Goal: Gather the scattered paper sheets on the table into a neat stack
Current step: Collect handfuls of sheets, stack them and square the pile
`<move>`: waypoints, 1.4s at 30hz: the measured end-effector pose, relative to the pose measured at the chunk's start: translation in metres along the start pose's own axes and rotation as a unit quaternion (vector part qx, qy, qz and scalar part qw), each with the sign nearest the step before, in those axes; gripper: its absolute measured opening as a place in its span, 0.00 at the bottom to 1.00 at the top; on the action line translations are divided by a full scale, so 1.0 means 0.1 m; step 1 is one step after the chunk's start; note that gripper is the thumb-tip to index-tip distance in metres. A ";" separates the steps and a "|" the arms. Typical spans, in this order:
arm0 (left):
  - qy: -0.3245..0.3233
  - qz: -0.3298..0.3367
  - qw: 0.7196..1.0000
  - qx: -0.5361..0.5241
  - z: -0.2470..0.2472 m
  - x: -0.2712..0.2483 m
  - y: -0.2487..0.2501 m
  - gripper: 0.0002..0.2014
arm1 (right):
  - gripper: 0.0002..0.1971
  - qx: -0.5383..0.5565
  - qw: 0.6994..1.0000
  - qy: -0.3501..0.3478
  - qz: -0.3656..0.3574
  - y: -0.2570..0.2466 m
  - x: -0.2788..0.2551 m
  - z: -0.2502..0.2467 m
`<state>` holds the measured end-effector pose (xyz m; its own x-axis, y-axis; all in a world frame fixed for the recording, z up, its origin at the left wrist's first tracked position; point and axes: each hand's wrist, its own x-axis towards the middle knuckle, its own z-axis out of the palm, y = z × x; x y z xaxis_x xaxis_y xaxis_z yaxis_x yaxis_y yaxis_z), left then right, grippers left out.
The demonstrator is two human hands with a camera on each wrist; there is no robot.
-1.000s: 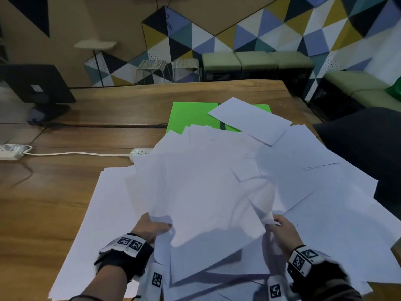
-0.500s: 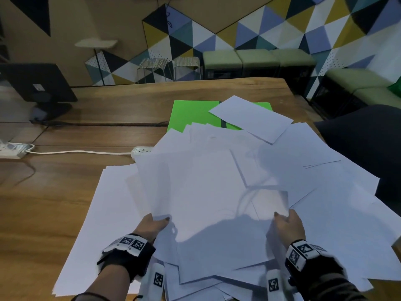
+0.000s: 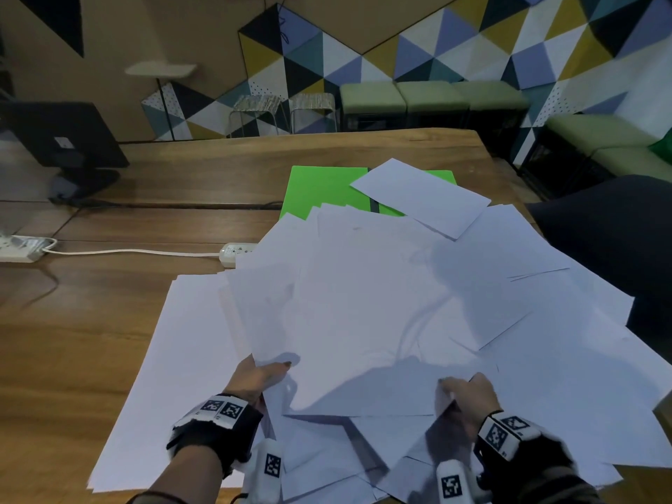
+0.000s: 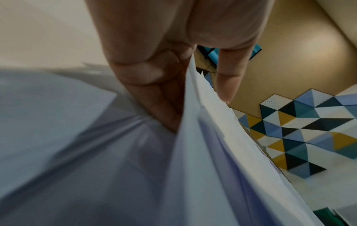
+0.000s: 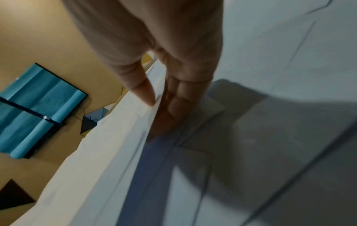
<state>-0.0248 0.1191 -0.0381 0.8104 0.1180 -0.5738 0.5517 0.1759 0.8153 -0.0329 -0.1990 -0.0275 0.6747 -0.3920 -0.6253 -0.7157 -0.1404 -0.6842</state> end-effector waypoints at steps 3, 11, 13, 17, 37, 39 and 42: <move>0.025 0.027 0.999 0.016 0.04 0.01 -0.01 0.20 | 0.14 -0.038 0.998 -0.045 -0.002 0.01 -0.09 0.02; 0.018 0.027 0.990 0.135 0.00 0.09 0.04 0.05 | 0.22 -0.220 0.963 0.064 -0.140 -0.36 0.30 -0.18; 0.001 0.037 0.989 0.143 -0.01 0.05 0.05 0.10 | 0.11 -0.236 0.961 0.036 -0.142 -0.45 0.42 -0.12; -0.037 0.030 0.990 0.136 0.04 0.00 0.05 0.22 | 0.02 -0.247 0.953 0.024 -0.172 -0.52 0.45 -0.03; -0.096 0.010 0.982 0.160 0.25 0.04 0.19 0.14 | 0.17 -0.155 0.961 -0.078 -0.216 -0.46 0.24 0.23; -0.087 0.004 0.982 0.168 0.28 0.03 0.21 0.10 | 0.15 -0.167 0.959 -0.070 -0.217 -0.49 0.25 0.14; -0.034 -0.048 0.988 0.142 0.28 0.08 0.22 0.18 | 0.12 -0.206 0.950 -0.105 -0.208 -0.56 0.19 0.04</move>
<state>-0.0005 0.0962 -0.0225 0.7577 0.0465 -0.6510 0.6520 -0.0989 0.7518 0.0206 -0.1953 -0.0028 0.9052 -0.0408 -0.4230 -0.3594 -0.6045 -0.7109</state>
